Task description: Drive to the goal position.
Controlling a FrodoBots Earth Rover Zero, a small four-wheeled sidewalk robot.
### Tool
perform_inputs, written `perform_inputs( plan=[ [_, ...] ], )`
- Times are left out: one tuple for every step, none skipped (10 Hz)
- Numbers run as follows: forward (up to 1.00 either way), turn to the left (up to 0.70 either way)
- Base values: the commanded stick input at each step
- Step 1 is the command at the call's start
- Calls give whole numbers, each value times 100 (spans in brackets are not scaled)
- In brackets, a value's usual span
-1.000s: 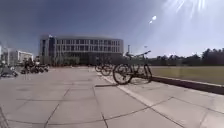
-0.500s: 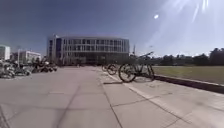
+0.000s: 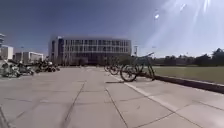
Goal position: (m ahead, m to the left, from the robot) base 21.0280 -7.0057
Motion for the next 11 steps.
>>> perform_inputs(
  plan=[
    [70,14],
    [70,14],
    [70,14],
    [70,14],
    [70,14],
    [70,14],
    [70,14],
    [70,14],
    [70,14],
    [70,14],
    [70,13]
  ],
)
